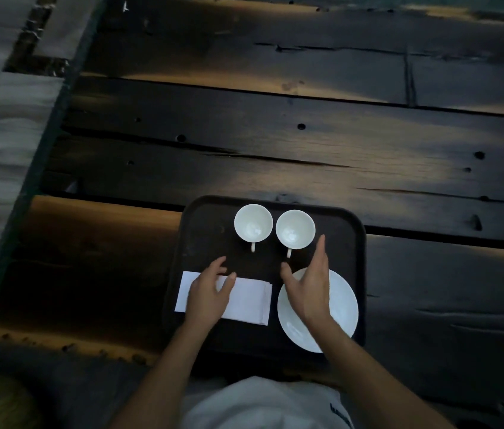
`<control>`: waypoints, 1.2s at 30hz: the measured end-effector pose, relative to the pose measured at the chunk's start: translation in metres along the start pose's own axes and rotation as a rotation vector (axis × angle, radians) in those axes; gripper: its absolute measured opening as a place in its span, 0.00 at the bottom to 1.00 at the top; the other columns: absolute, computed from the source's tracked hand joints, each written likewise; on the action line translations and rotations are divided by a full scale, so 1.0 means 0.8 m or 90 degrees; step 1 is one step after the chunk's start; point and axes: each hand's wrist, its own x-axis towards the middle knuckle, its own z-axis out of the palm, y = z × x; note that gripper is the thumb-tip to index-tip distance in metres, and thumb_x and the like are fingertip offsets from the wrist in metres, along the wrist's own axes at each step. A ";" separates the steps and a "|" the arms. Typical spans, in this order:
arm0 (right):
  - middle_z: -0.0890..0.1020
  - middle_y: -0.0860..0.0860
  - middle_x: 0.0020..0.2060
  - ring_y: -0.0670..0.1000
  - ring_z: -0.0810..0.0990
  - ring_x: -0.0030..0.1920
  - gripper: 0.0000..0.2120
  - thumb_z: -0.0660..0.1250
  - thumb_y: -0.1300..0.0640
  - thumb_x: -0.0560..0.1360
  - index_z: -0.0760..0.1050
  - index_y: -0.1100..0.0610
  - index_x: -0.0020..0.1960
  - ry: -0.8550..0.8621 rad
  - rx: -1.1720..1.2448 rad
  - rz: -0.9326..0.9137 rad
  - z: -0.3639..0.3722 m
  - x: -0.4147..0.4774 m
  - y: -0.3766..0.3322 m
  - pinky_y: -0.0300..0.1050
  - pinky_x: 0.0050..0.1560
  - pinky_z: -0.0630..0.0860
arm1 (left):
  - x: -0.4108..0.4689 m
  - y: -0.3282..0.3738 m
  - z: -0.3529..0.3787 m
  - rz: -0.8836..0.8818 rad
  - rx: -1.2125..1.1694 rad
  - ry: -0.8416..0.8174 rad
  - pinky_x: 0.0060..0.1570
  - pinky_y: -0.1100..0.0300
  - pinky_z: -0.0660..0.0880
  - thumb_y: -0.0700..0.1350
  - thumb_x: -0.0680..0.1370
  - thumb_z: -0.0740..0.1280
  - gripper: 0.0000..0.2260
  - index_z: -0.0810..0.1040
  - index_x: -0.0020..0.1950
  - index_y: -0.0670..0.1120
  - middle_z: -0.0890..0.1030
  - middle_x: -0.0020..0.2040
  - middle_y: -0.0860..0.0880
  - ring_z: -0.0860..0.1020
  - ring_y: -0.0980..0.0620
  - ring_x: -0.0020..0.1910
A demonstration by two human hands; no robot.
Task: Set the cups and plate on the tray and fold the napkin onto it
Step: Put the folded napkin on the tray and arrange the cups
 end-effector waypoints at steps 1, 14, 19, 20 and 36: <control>0.57 0.52 0.80 0.52 0.57 0.79 0.46 0.71 0.54 0.75 0.45 0.50 0.82 0.010 0.000 -0.039 0.007 -0.017 0.004 0.45 0.75 0.57 | -0.003 -0.013 -0.010 0.052 0.101 -0.015 0.66 0.56 0.71 0.53 0.81 0.66 0.24 0.69 0.76 0.50 0.77 0.68 0.50 0.74 0.50 0.68; 0.48 0.56 0.82 0.54 0.41 0.81 0.33 0.44 0.40 0.84 0.47 0.58 0.82 -0.175 -0.409 -0.342 0.169 -0.088 0.007 0.58 0.80 0.45 | 0.032 -0.112 -0.070 0.371 0.715 -0.163 0.77 0.43 0.34 0.63 0.81 0.38 0.34 0.40 0.82 0.46 0.39 0.82 0.47 0.38 0.50 0.80; 0.45 0.53 0.82 0.51 0.38 0.81 0.35 0.40 0.36 0.83 0.43 0.56 0.82 -0.191 -0.454 -0.353 0.229 -0.087 0.005 0.61 0.79 0.41 | 0.034 -0.142 -0.058 0.411 0.693 -0.124 0.75 0.35 0.36 0.64 0.80 0.46 0.35 0.39 0.82 0.48 0.39 0.82 0.48 0.37 0.49 0.80; 0.47 0.54 0.82 0.51 0.40 0.81 0.35 0.40 0.35 0.83 0.45 0.56 0.82 -0.179 -0.465 -0.353 0.233 -0.087 0.009 0.61 0.79 0.42 | 0.034 -0.146 -0.058 0.417 0.683 -0.115 0.75 0.34 0.38 0.64 0.80 0.48 0.36 0.41 0.82 0.48 0.41 0.83 0.47 0.39 0.49 0.81; 0.41 0.58 0.81 0.56 0.38 0.81 0.37 0.40 0.32 0.81 0.41 0.53 0.82 -0.113 -0.573 -0.252 0.162 -0.086 0.061 0.55 0.80 0.45 | 0.036 -0.144 -0.052 0.382 0.637 -0.079 0.74 0.31 0.46 0.68 0.80 0.41 0.37 0.46 0.82 0.46 0.46 0.83 0.48 0.47 0.51 0.81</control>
